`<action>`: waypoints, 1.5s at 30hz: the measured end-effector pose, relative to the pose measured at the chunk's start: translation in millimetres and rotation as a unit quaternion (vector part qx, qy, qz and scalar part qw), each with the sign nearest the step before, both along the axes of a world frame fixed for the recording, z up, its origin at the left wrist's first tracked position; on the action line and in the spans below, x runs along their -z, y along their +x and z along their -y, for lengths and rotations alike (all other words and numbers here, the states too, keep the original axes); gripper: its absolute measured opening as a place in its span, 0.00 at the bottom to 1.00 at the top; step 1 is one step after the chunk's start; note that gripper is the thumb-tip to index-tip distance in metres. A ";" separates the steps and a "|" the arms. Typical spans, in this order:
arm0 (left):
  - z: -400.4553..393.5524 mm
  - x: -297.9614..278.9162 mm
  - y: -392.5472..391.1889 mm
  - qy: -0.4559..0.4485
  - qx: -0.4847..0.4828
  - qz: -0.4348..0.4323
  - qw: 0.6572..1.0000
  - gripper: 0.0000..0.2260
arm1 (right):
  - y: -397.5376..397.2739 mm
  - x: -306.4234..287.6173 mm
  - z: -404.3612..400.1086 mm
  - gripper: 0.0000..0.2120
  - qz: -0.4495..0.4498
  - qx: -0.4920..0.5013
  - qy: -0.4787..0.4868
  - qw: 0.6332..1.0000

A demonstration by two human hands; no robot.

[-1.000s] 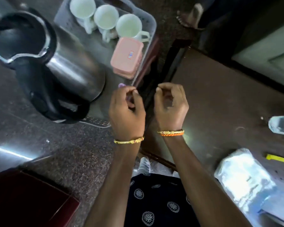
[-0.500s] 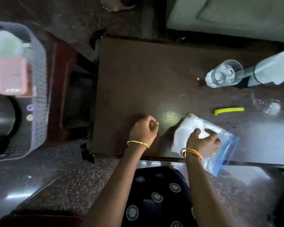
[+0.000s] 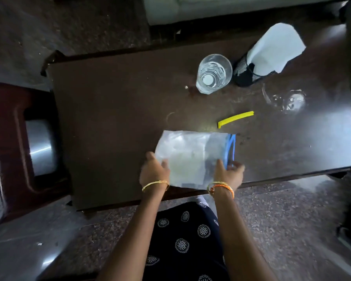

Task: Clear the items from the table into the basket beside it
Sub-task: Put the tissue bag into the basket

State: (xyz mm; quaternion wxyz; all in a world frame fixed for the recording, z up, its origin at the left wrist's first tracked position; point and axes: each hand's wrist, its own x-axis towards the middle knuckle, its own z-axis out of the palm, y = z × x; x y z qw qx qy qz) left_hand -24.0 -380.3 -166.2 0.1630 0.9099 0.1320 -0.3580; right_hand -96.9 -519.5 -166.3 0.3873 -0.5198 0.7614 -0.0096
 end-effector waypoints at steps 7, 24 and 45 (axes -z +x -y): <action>19.2 -14.4 12.7 0.030 0.174 0.182 0.967 0.34 | 21.0 -15.4 9.7 0.14 0.079 -0.085 -0.128 0.985; 16.9 -4.1 81.6 -0.195 -0.104 0.098 0.970 0.08 | 29.9 5.8 -41.7 0.20 0.253 0.056 0.001 0.966; -209.5 -64.9 80.7 -0.216 -0.076 0.034 0.973 0.24 | 112.0 -29.4 -134.2 0.07 0.217 -0.591 0.019 0.777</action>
